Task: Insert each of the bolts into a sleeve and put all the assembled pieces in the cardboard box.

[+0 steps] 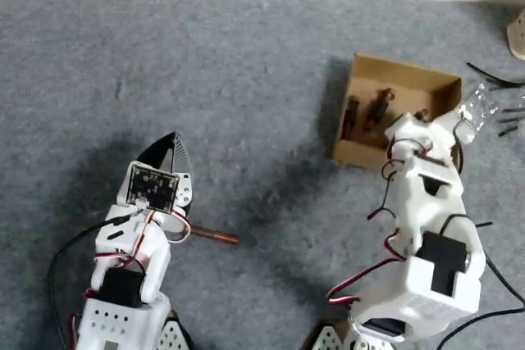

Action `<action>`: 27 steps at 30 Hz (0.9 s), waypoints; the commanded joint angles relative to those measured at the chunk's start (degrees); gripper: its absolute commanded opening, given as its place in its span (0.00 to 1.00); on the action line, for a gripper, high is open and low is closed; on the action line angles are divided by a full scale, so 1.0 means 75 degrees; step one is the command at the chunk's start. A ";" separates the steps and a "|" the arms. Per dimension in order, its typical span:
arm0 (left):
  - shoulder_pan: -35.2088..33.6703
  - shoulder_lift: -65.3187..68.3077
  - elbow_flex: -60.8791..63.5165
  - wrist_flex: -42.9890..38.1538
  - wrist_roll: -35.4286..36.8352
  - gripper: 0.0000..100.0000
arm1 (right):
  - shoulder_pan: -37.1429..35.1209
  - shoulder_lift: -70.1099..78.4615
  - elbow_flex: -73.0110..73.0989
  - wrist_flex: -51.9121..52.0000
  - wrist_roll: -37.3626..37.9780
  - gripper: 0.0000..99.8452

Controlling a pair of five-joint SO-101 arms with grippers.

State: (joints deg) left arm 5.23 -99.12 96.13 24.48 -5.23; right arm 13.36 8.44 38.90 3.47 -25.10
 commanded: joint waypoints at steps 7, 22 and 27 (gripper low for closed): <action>0.0100 0.0064 0.0182 -0.0176 0.0000 0.01 | 0.0053 0.0053 -0.0416 -0.0147 0.0785 0.01; 0.0076 0.0064 0.0182 -0.0129 0.0000 0.01 | -0.0604 0.0018 -0.0393 -0.0135 0.2485 0.01; 0.0076 0.0064 0.0182 -0.0129 0.0000 0.01 | -0.0604 0.0018 -0.0381 -0.0135 0.2497 0.01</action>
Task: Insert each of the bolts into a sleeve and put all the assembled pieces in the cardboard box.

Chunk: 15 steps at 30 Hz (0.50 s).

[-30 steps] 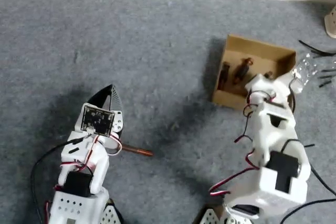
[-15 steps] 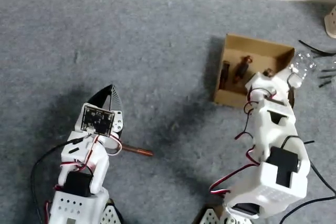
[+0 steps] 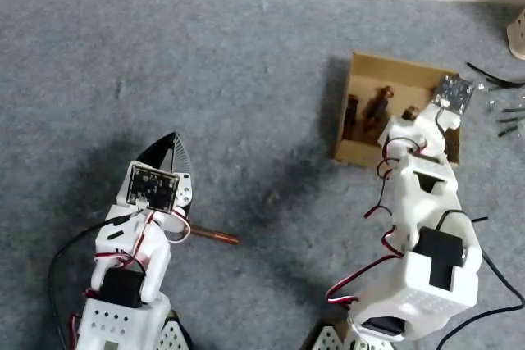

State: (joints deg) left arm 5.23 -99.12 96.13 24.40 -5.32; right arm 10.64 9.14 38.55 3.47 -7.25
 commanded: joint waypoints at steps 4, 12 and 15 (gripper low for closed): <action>0.0076 0.0064 0.0182 -0.0117 0.0012 0.01 | -0.0240 -0.0076 -0.0334 -0.0135 0.0117 0.05; 0.0076 0.0064 0.0182 -0.0105 0.0012 0.01 | -0.0240 -0.0041 -0.0334 -0.0135 0.0070 0.38; 0.0064 0.0064 0.0182 -0.0105 0.0012 0.01 | -0.0240 -0.0041 -0.0334 -0.0135 0.0094 0.38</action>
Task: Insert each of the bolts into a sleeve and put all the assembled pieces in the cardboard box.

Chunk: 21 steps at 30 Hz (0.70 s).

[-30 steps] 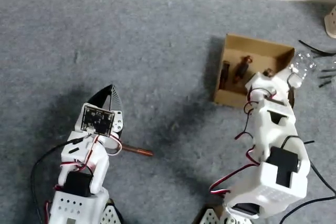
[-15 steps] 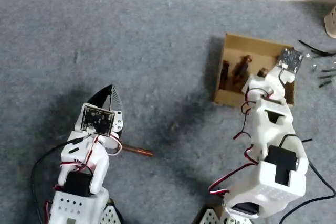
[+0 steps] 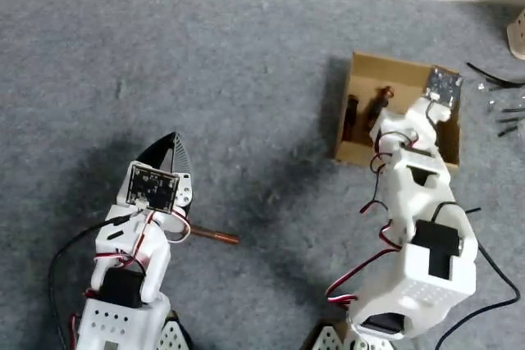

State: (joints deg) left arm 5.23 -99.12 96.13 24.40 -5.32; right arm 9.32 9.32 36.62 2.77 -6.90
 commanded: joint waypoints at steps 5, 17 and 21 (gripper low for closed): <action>0.0064 0.0064 0.0182 -0.0105 0.0012 0.01 | -0.0064 -0.0076 -0.0064 -0.0041 0.0047 0.38; 0.0053 0.0064 0.0182 -0.0105 0.0000 0.01 | -0.0088 -0.2385 0.1483 -0.0053 0.0012 0.38; 0.0053 0.0064 0.0182 -0.0105 0.0000 0.01 | -0.0639 -0.4284 0.2854 -0.0100 0.0000 0.38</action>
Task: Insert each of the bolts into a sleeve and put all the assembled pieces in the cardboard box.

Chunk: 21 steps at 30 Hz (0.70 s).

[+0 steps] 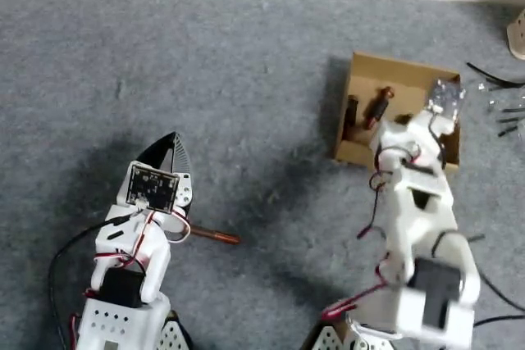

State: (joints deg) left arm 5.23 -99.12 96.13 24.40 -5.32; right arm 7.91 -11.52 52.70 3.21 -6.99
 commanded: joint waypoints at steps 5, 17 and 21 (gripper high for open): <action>0.0053 0.0064 0.0182 -0.0105 0.0000 0.01 | -0.1799 -0.3944 0.2444 -0.0158 0.0082 0.38; 0.0053 0.0064 0.0182 -0.0129 0.0000 0.01 | -0.4319 -0.6511 0.4577 -0.0158 0.2180 0.38; 0.0053 0.0064 0.0182 -0.0129 0.0000 0.01 | -0.4823 -0.6511 0.4741 -0.0158 0.2555 0.38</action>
State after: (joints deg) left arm 5.23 -99.12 96.13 24.40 -5.32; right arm -25.67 -59.25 88.31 3.30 9.63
